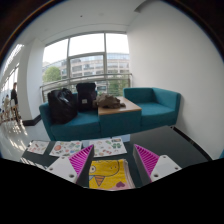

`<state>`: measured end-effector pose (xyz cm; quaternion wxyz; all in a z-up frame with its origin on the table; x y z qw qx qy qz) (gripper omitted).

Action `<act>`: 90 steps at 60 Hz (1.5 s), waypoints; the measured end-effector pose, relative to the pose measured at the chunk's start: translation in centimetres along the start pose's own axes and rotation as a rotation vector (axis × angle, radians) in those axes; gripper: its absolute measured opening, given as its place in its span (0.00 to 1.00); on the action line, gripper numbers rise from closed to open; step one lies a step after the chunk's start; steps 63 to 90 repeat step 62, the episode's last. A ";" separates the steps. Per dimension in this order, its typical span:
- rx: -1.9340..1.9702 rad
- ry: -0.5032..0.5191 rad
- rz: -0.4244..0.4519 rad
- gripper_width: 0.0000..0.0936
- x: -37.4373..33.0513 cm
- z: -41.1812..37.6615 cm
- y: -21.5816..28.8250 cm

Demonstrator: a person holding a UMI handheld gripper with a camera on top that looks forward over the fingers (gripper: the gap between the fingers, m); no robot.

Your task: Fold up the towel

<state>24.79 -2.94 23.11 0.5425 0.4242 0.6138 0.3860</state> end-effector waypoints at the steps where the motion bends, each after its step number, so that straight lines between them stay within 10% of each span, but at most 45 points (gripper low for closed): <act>1: -0.001 0.014 0.014 0.84 -0.7 -0.9 0.6; 15: -0.024 0.177 0.076 0.88 -8.3 -14.5 0.3; 34: -0.068 0.269 -0.071 0.89 -13.1 -24.4 -10.4; 90: -0.105 0.238 -0.065 0.89 -15.5 -24.0 -10.8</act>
Point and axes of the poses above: the point between the fingertips, and its own axes, seen from behind it with the camera up: z to the right, y up, x forward, the way the camera looks, the point moved 7 cm from there along -x, backward, against the way the camera looks, and after that the axes turned 10 degrees about y, right-handed, at the moved point
